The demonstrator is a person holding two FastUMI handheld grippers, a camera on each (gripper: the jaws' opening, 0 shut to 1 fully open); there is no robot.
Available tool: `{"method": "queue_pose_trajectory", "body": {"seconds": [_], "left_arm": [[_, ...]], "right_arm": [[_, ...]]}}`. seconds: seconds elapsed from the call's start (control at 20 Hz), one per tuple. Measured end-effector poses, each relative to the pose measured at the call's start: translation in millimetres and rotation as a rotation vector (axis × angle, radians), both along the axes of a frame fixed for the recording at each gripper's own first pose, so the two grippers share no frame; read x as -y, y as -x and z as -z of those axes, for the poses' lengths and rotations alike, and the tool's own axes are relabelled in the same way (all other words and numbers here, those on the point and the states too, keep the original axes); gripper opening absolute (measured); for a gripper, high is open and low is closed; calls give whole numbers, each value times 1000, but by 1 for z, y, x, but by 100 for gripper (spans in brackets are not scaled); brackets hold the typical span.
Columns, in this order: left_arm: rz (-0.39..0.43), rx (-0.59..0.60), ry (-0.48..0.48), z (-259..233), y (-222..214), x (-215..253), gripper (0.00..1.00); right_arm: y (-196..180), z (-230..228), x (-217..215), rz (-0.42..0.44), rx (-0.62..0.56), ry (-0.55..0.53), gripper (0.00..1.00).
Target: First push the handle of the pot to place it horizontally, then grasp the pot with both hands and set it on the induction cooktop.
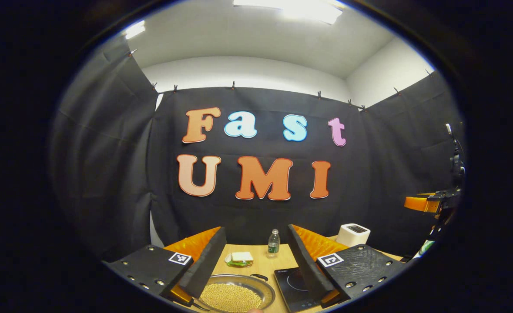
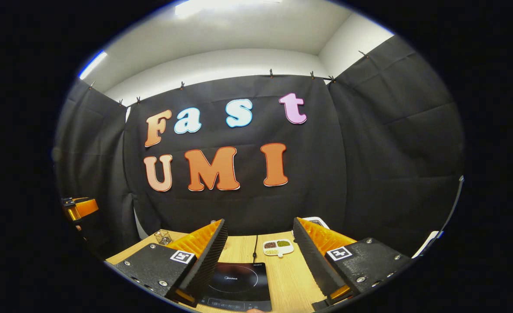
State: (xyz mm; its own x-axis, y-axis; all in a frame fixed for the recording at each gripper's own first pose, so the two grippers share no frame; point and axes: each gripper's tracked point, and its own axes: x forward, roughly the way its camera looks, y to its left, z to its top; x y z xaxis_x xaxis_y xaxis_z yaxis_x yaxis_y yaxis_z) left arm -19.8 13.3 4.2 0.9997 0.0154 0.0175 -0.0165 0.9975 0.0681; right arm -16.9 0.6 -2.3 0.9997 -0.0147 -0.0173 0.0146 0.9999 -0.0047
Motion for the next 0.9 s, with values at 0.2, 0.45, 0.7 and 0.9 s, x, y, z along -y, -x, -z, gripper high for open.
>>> {"method": "queue_pose_trajectory", "body": {"seconds": [0.2, 0.45, 0.7, 0.9], "left_arm": [[-16, 3, 1, -1, -2, -12, 87], [8, -6, 17, 4, -2, -10, 87], [19, -7, 6, 4, 0, -13, 90], [37, -25, -19, 13, 2, -7, 53]], "right_arm": [[-2, 5, -3, -1, -12, 4, 95], [-5, 8, -4, 5, -19, 10, 95], [-2, 9, -3, 7, -19, 10, 95], [-1, 8, -2, 12, -17, -3, 95]]}}
